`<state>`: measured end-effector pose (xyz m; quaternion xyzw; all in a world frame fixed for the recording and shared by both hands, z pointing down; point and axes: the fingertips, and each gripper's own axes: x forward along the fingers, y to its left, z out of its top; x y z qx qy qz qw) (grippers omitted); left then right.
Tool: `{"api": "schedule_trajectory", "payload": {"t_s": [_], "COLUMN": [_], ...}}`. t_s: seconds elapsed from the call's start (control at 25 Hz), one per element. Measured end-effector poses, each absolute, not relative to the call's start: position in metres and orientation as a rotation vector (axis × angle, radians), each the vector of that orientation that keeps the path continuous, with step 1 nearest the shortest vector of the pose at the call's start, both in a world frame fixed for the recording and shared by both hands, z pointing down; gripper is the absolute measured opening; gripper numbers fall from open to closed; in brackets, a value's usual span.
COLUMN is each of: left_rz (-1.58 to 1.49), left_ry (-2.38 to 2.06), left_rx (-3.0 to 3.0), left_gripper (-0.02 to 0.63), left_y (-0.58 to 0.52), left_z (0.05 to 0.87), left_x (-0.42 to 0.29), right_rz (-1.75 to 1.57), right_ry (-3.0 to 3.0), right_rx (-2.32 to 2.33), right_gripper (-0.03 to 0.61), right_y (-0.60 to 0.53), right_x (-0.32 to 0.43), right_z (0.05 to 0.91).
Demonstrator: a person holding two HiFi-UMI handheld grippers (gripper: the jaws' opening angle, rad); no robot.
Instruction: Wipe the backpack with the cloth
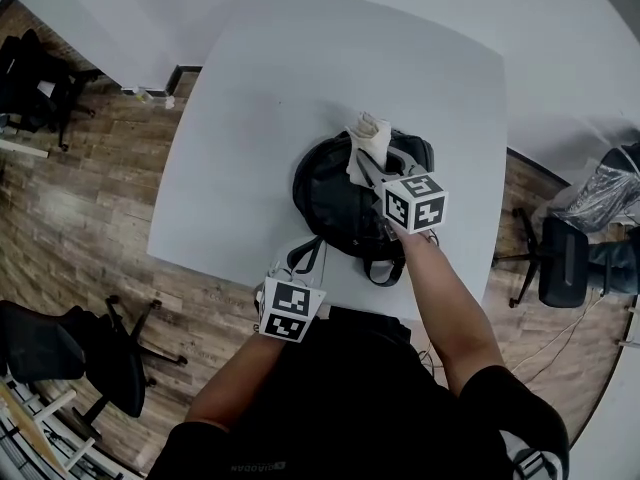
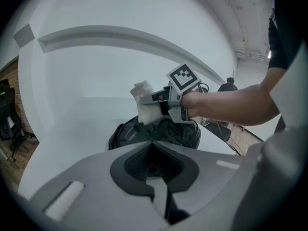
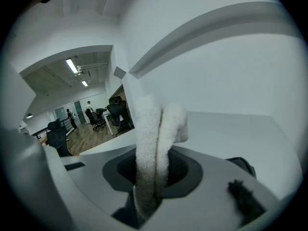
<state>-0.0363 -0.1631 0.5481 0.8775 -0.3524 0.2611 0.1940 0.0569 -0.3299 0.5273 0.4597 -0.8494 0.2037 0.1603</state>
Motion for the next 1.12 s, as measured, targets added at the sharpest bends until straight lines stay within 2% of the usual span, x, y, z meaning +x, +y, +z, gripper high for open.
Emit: {"api": "schedule_trajectory", "payload": {"t_s": [1.12], "left_rz": [0.749], "left_ry": [-0.87], "left_rx": [2.558], "left_gripper": [0.006], "left_y": [-0.16], "left_z": [0.537], "left_x": [0.0], "right_rz": [0.54], "right_ry": [-2.33], "right_rx": [1.726], "right_gripper": [0.094], "right_y": [-0.325], "right_x": [0.19], "right_z": [0.472]}}
